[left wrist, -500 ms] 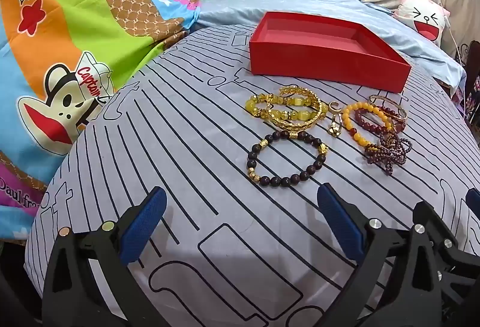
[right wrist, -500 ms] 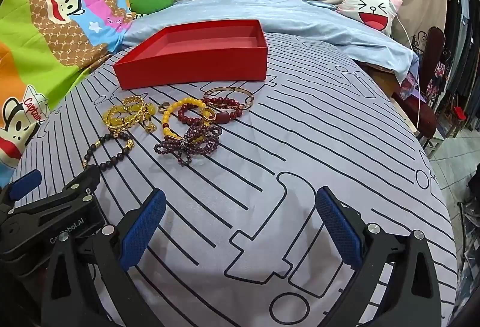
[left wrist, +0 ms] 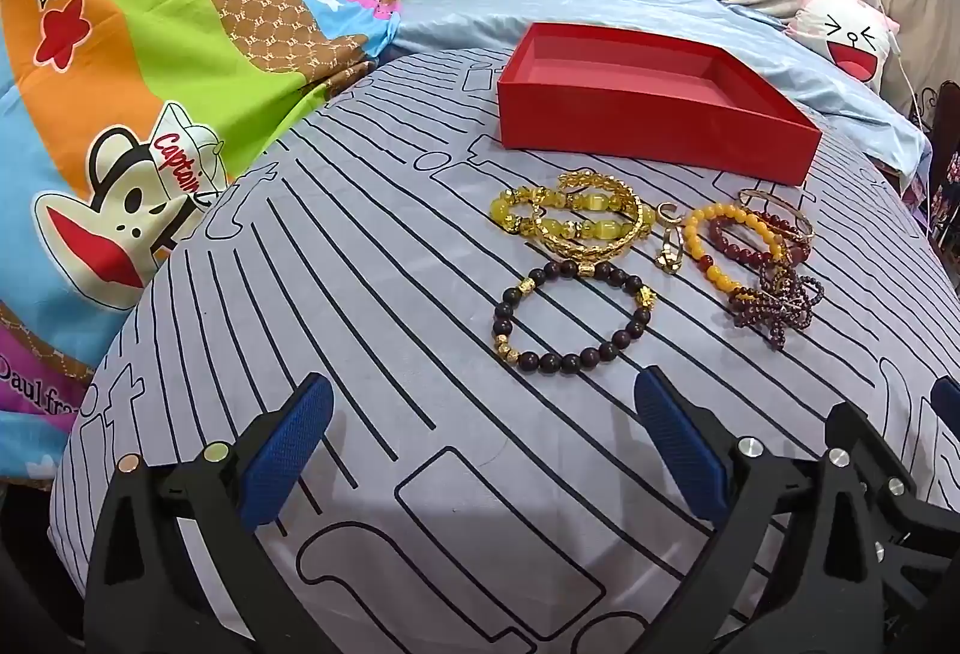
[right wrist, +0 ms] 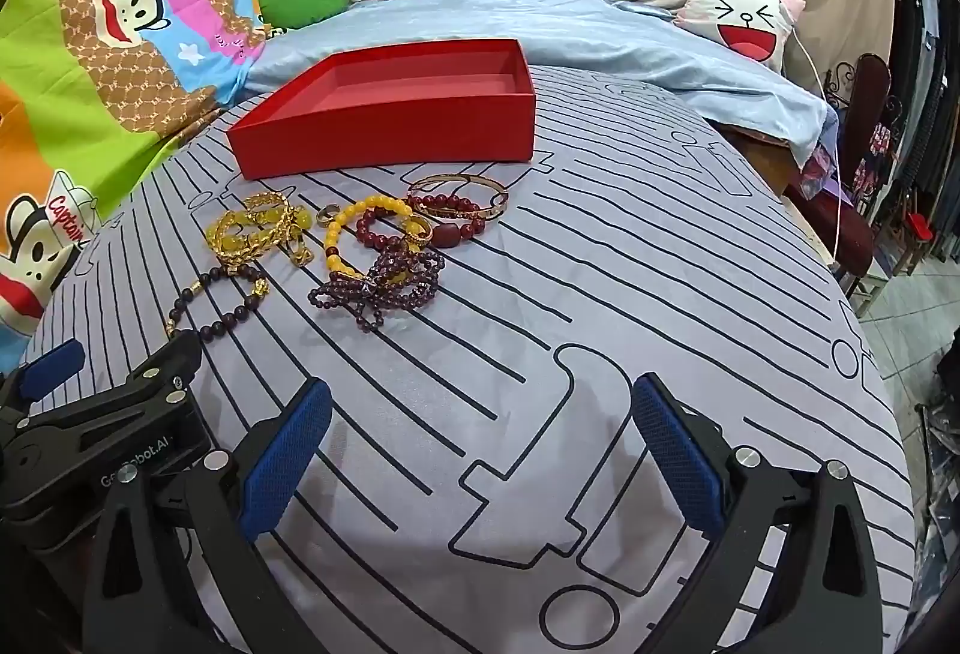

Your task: Organize jewelry

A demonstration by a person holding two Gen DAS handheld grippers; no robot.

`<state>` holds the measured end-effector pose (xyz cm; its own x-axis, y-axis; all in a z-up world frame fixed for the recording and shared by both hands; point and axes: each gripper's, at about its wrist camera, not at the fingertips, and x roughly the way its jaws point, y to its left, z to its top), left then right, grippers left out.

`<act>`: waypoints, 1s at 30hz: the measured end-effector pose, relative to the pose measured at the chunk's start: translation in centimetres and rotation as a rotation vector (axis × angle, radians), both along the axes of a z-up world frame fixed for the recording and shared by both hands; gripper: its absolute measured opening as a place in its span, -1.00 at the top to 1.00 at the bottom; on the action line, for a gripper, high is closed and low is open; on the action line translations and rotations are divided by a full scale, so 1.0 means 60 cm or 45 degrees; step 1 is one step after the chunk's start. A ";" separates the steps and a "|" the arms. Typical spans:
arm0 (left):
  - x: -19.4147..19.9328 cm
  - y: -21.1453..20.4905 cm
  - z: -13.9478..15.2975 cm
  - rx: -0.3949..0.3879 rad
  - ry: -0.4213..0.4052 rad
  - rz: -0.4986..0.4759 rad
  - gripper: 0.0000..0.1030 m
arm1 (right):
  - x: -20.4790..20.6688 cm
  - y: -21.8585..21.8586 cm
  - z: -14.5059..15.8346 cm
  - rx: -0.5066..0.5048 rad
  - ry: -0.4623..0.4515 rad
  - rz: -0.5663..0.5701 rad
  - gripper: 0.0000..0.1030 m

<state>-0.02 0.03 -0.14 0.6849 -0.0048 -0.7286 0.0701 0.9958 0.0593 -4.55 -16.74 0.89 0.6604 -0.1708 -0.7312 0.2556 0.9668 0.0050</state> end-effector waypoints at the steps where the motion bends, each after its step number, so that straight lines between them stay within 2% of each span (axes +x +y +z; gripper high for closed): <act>1: 0.000 0.000 0.000 -0.001 0.000 -0.001 -0.86 | 0.000 0.000 0.000 0.000 0.000 0.000 -0.88; 30: 0.004 0.005 0.001 -0.006 -0.002 -0.001 -0.86 | 0.002 0.001 -0.002 -0.001 0.002 0.000 -0.88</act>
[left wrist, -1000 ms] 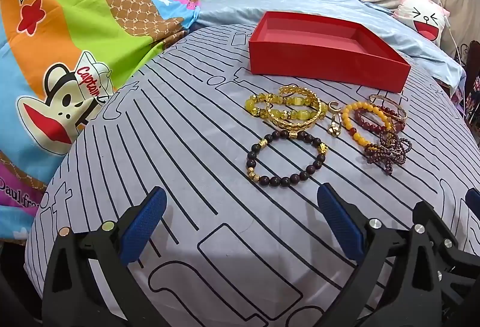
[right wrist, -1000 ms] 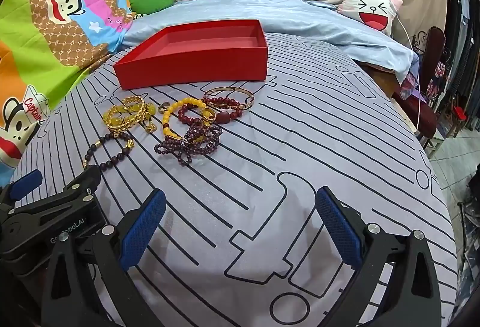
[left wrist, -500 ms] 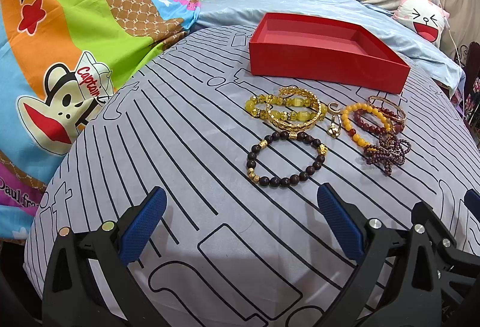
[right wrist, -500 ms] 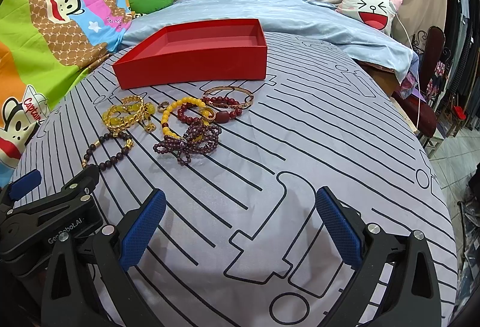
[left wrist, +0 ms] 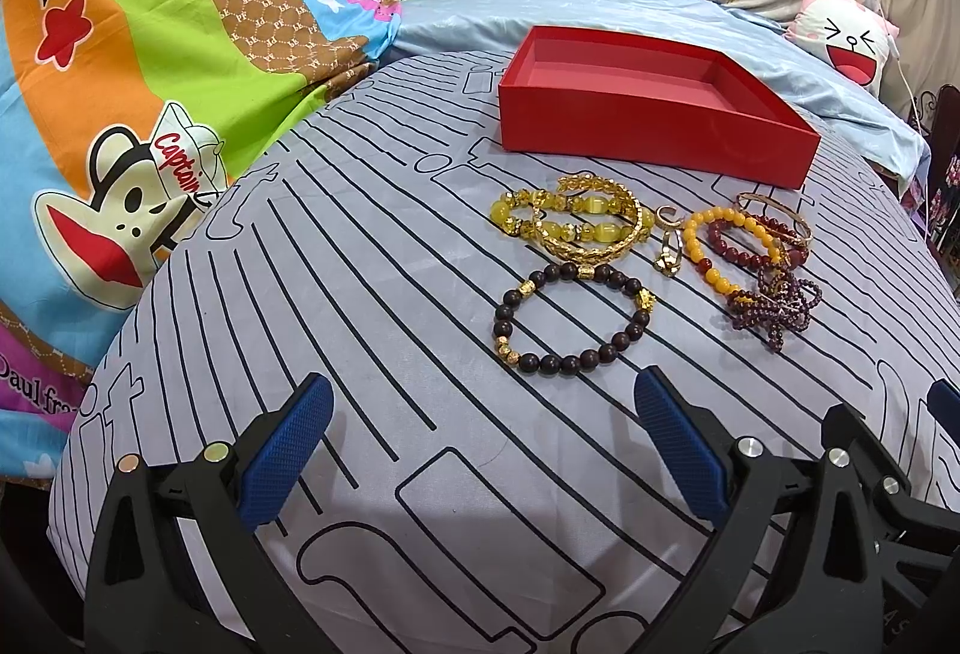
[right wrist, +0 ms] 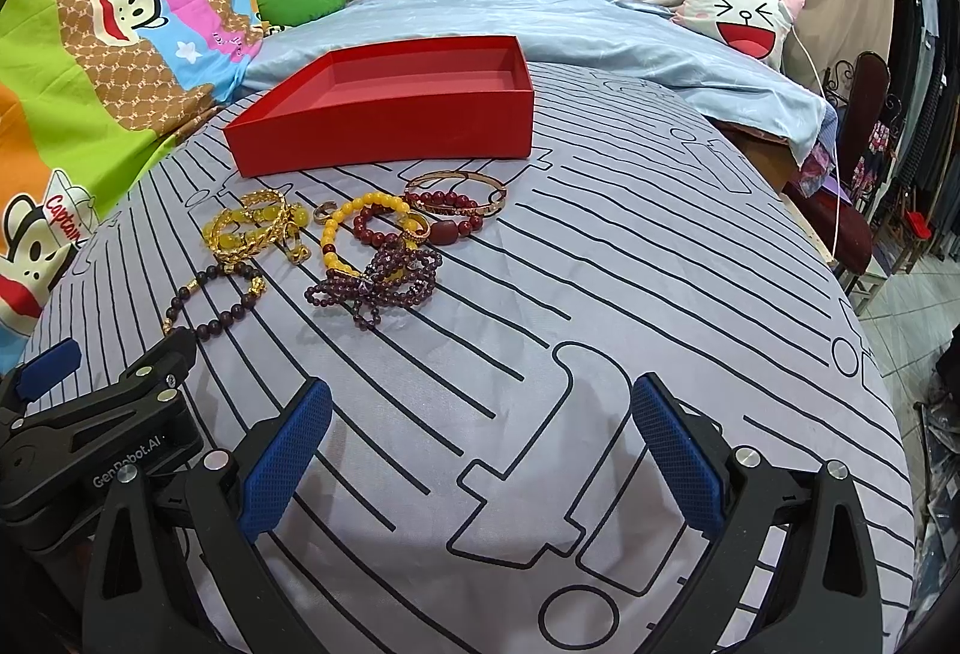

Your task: Organize jewelry

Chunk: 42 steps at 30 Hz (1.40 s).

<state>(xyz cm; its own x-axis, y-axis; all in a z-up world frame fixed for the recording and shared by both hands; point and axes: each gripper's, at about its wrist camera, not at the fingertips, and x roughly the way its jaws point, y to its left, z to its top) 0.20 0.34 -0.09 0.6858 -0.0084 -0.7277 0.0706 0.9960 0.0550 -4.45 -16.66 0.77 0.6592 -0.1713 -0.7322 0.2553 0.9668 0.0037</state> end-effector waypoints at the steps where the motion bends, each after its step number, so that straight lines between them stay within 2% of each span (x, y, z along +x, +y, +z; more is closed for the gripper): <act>1: 0.000 0.000 0.000 0.000 0.000 0.000 -0.86 | 0.000 0.001 0.000 -0.001 0.000 0.001 -0.88; 42: -0.002 0.003 0.005 -0.002 -0.002 0.001 -0.85 | 0.002 0.000 -0.003 -0.001 0.007 -0.001 -0.87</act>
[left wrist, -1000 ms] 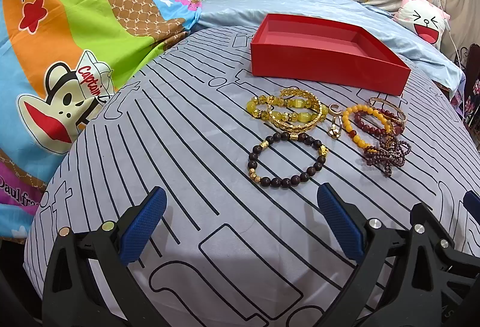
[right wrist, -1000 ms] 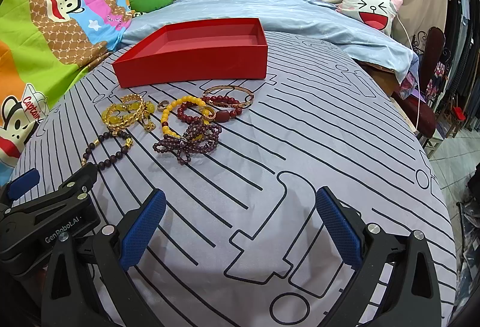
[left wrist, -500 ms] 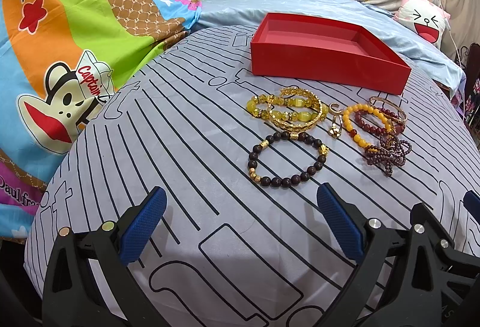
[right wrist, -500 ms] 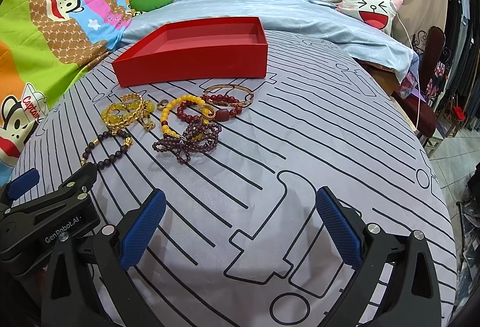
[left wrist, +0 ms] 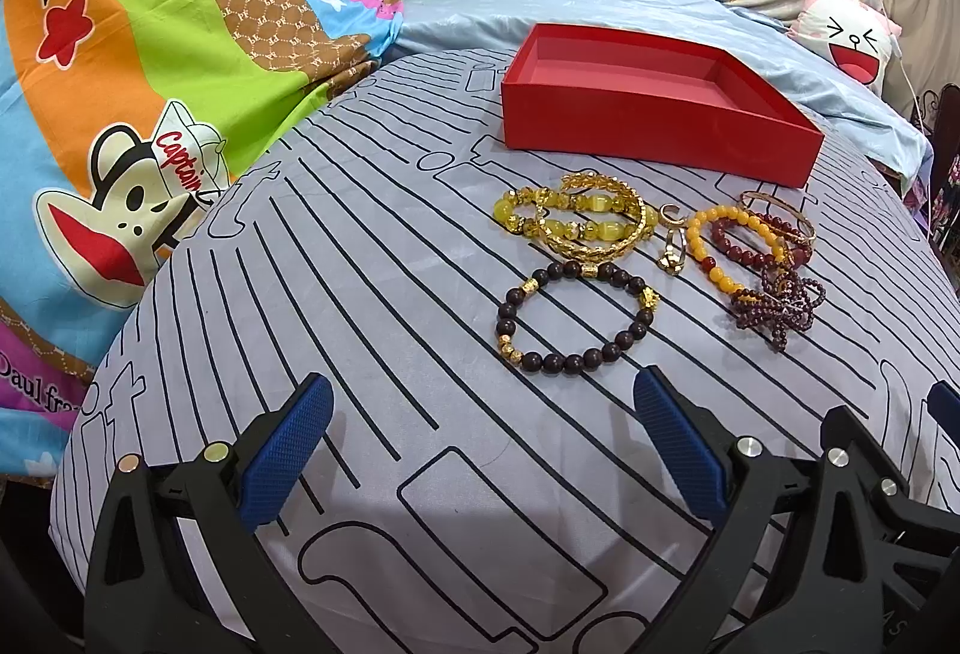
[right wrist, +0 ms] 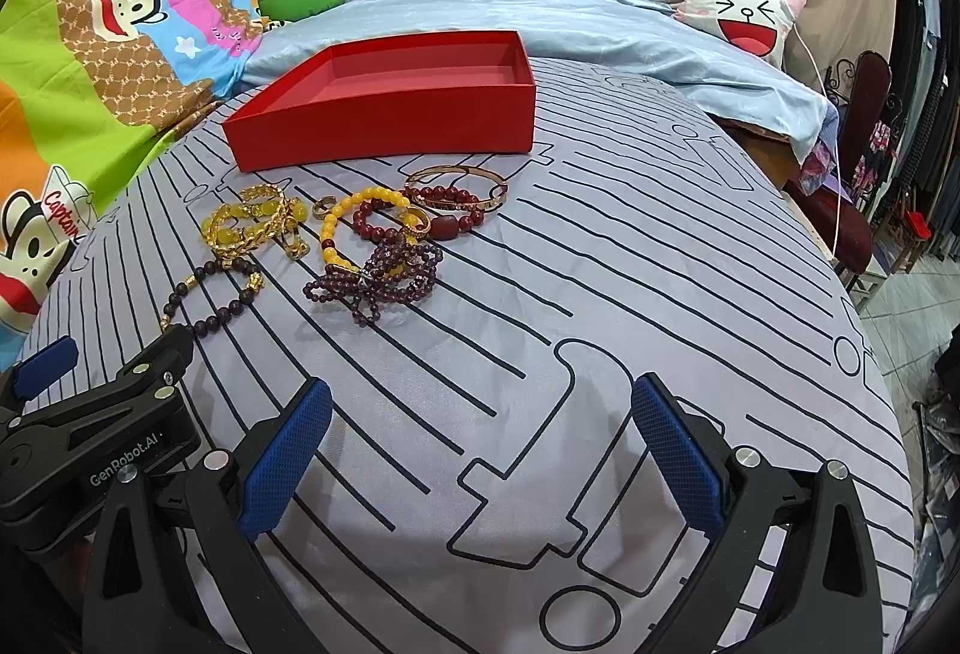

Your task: Organize jewelry

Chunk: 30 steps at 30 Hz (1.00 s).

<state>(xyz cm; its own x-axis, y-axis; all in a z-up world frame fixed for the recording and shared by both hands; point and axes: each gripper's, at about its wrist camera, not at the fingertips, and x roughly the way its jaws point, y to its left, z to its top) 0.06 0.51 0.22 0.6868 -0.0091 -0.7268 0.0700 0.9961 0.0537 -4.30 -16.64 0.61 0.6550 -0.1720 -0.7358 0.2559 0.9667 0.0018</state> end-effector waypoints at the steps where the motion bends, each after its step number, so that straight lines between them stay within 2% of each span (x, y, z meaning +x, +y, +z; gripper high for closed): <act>1: 0.000 -0.001 0.000 0.000 0.000 0.000 -0.85 | 0.001 0.000 0.000 0.001 0.000 0.000 -0.87; 15: -0.003 0.000 -0.007 -0.001 0.010 0.002 -0.86 | -0.001 -0.004 -0.013 0.023 0.015 0.010 -0.87; 21: -0.005 0.016 -0.008 0.018 0.069 -0.025 -0.86 | -0.006 -0.012 -0.005 0.030 0.018 0.024 -0.87; 30: 0.036 0.056 0.020 -0.098 0.090 -0.006 -0.86 | 0.002 -0.040 0.014 0.060 0.023 -0.013 -0.87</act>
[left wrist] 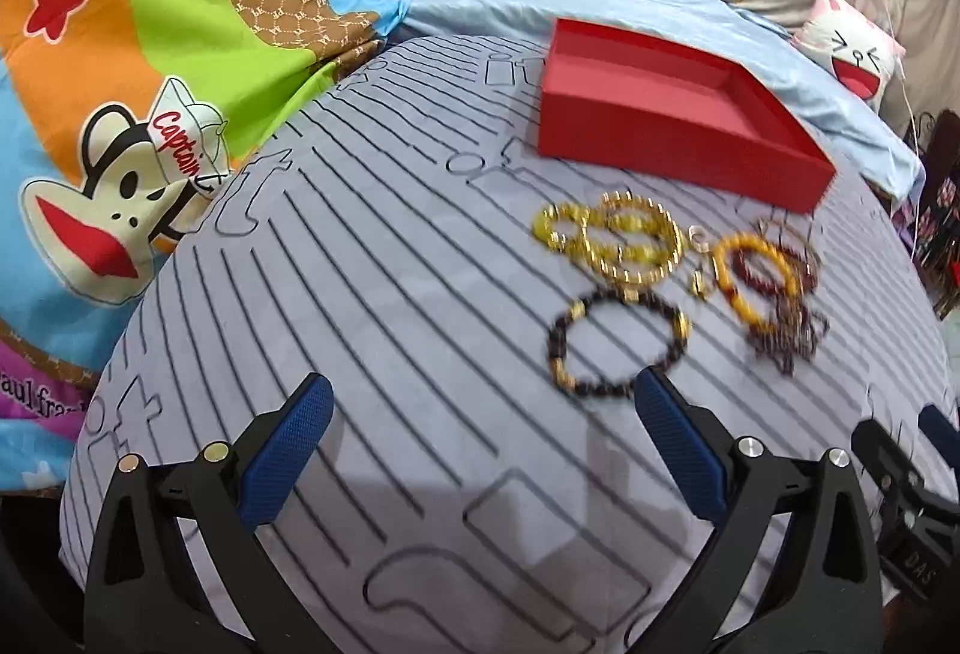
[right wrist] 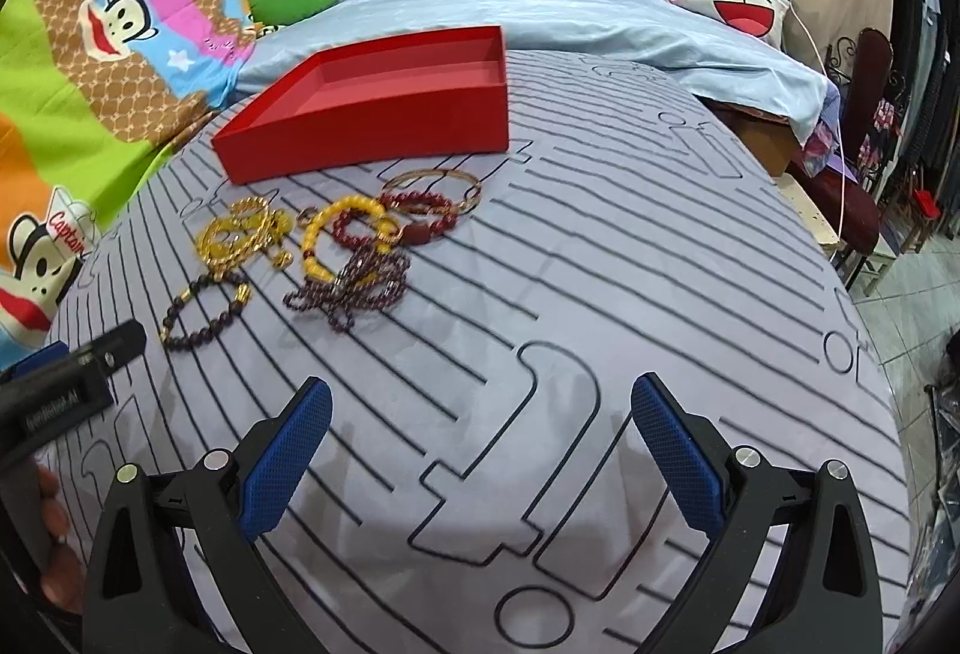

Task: Organize jewelry
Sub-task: 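Lower the left gripper onto the gold chain bangle and grasp it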

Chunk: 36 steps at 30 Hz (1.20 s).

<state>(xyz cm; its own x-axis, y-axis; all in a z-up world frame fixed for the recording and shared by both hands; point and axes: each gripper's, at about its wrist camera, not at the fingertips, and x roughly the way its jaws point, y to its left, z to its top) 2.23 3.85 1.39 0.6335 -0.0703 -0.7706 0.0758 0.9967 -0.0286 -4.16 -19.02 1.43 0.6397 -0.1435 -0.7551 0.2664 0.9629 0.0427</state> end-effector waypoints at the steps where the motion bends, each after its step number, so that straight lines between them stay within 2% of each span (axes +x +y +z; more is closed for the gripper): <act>1: 0.009 -0.001 0.002 0.001 -0.004 0.007 -0.86 | 0.004 -0.001 0.003 0.000 -0.002 0.003 -0.87; 9: 0.067 -0.044 0.013 -0.017 -0.018 -0.052 -0.86 | 0.041 0.000 0.018 0.012 -0.006 0.026 -0.87; 17: 0.118 -0.101 -0.026 0.002 0.082 -0.090 -0.86 | 0.056 -0.015 0.019 -0.001 -0.001 0.003 -0.87; 19: 0.123 -0.109 -0.031 0.013 0.079 -0.094 -0.84 | 0.059 -0.022 0.017 0.007 0.006 -0.009 -0.87; 24: 0.130 -0.117 -0.037 0.005 0.084 -0.112 -0.51 | 0.068 -0.030 0.013 0.029 0.010 -0.015 -0.87; 26: 0.130 -0.119 -0.033 -0.013 0.078 -0.129 -0.28 | 0.072 -0.029 0.013 0.031 0.009 -0.010 -0.87; 29: 0.130 -0.119 -0.028 -0.044 0.074 -0.152 -0.06 | 0.075 -0.027 0.012 0.034 0.010 0.000 -0.87; 36: 0.117 -0.117 -0.008 -0.061 0.024 -0.196 -0.05 | 0.078 -0.020 0.012 0.041 0.012 0.025 -0.87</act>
<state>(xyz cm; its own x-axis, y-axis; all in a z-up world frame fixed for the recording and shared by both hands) 9.28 -3.16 0.94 0.5976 -0.2024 -0.7759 0.2263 0.9708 -0.0790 0.50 -20.24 2.13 0.6349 -0.1065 -0.7652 0.2483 0.9660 0.0716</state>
